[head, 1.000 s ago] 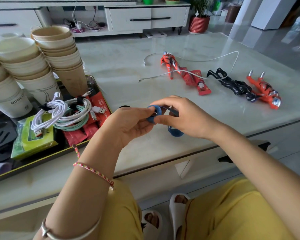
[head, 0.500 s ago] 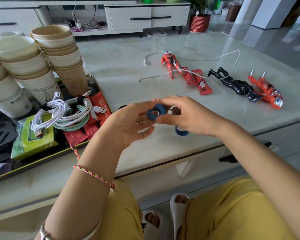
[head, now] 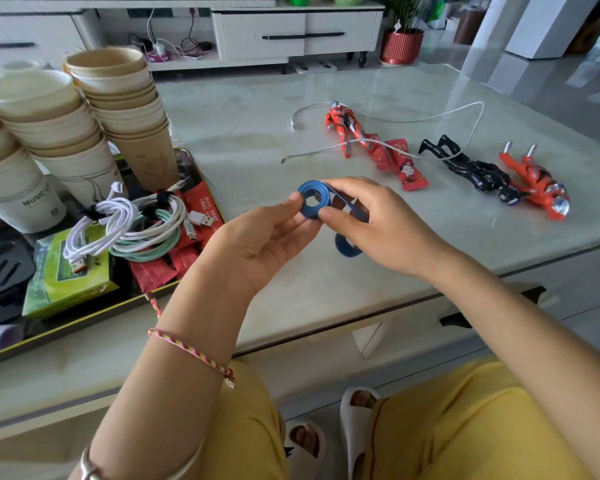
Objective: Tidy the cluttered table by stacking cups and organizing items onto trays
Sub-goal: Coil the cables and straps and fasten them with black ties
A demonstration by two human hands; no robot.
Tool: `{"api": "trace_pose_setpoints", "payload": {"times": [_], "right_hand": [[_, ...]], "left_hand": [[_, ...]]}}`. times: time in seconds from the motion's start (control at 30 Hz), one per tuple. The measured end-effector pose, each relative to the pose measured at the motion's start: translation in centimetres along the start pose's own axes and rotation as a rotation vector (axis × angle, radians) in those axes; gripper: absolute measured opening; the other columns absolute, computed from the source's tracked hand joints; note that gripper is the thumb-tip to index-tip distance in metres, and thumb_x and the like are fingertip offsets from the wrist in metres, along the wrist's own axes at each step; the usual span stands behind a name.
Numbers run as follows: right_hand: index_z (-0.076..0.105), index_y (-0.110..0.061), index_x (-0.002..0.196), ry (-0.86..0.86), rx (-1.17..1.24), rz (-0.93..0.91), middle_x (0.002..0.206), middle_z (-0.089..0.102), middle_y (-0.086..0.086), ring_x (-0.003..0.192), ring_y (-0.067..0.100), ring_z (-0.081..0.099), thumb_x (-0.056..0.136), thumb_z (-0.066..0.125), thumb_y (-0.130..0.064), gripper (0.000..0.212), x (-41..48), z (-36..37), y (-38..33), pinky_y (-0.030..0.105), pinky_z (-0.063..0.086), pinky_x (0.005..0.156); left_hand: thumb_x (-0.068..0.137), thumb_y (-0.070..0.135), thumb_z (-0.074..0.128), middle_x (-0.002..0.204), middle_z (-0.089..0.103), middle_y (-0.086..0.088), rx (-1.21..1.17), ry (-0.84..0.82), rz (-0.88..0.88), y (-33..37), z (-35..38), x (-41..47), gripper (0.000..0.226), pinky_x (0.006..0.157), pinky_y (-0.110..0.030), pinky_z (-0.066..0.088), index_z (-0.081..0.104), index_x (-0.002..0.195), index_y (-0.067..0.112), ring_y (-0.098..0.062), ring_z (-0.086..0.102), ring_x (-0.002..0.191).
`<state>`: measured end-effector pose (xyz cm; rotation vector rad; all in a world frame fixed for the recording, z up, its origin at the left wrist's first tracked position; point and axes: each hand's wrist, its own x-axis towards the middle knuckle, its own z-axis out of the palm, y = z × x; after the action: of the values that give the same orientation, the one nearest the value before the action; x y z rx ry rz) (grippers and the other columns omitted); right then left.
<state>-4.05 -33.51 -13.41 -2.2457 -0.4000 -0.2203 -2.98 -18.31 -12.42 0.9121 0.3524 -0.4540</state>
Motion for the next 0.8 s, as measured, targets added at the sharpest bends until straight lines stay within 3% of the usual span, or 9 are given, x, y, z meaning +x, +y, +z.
{"api": "trace_pose_setpoints", "payload": {"times": [0.13,0.2,0.27,0.37,0.47,0.6,0.67,0.8], "right_hand": [[0.055,-0.021,0.111,0.0,0.139,0.025,0.075,0.059,-0.005,0.056,0.001,0.053,0.09,0.059,-0.026,0.022,-0.3,1.3,-0.3,0.019,0.049,0.06],[0.056,-0.021,0.113,-0.003,0.141,0.069,0.077,0.062,0.005,0.06,0.003,0.05,0.09,0.058,-0.03,0.024,-0.2,1.3,-0.1,0.026,0.048,0.062],[0.058,-0.02,0.114,-0.037,0.141,0.067,0.084,0.063,0.004,0.069,0.006,0.051,0.091,0.058,-0.029,0.025,0.0,0.8,0.1,0.022,0.044,0.065],[0.057,-0.018,0.116,-0.134,0.172,0.059,0.098,0.065,0.005,0.084,0.013,0.056,0.09,0.059,-0.019,0.026,0.1,0.0,0.3,0.026,0.045,0.08],[0.055,-0.018,0.117,-0.305,0.225,0.052,0.105,0.062,0.005,0.091,0.009,0.054,0.089,0.057,-0.005,0.031,0.0,-0.7,0.3,0.025,0.043,0.086],[0.056,-0.02,0.118,-0.382,0.225,0.078,0.105,0.06,0.009,0.089,0.022,0.053,0.09,0.055,-0.003,0.033,-0.1,-1.0,0.3,0.026,0.045,0.082],[0.056,-0.019,0.119,-0.398,0.232,0.086,0.099,0.06,0.009,0.082,0.015,0.05,0.09,0.054,-0.002,0.033,-0.1,-1.1,0.2,0.022,0.045,0.076],[0.055,-0.024,0.121,-0.376,0.268,0.129,0.08,0.057,-0.009,0.067,0.006,0.053,0.09,0.053,0.002,0.04,-0.1,-1.5,0.2,0.017,0.046,0.066]], "left_hand": [[0.087,0.003,0.057,0.059,0.068,-0.013,-0.009,-0.006,0.027,-0.4,0.6,-0.3,0.008,0.052,-0.023,0.056,0.058,0.083,-0.004,-0.015,0.066,0.05],[0.086,0.003,0.058,0.065,0.069,-0.013,0.016,-0.006,0.019,-0.3,0.5,-0.3,0.007,0.056,-0.026,0.058,0.06,0.087,-0.004,-0.016,0.068,0.055],[0.085,0.005,0.059,0.071,0.069,-0.011,0.108,-0.016,-0.009,-0.1,0.2,-0.3,0.008,0.062,-0.028,0.059,0.062,0.091,0.0,-0.016,0.068,0.063],[0.083,0.011,0.06,0.083,0.069,-0.007,0.379,-0.015,-0.021,0.0,-0.3,-0.1,0.005,0.07,-0.031,0.053,0.063,0.087,0.011,-0.016,0.066,0.078],[0.083,0.019,0.064,0.083,0.069,-0.004,0.529,-0.026,0.014,-0.1,-0.4,0.0,0.009,0.066,-0.027,0.049,0.066,0.089,0.013,-0.014,0.064,0.074],[0.081,0.017,0.067,0.077,0.065,-0.002,0.59,-0.01,0.025,-0.3,-0.5,0.2,0.01,0.063,-0.024,0.048,0.067,0.088,0.01,-0.011,0.059,0.066],[0.081,0.014,0.067,0.076,0.064,-0.002,0.573,-0.007,0.006,-0.3,-0.6,0.3,0.01,0.062,-0.023,0.047,0.066,0.089,0.009,-0.012,0.058,0.066],[0.081,0.004,0.065,0.081,0.065,-0.008,0.418,-0.045,0.014,-0.3,-0.4,0.2,0.003,0.06,-0.02,0.054,0.065,0.084,0.004,-0.014,0.06,0.069]]}}
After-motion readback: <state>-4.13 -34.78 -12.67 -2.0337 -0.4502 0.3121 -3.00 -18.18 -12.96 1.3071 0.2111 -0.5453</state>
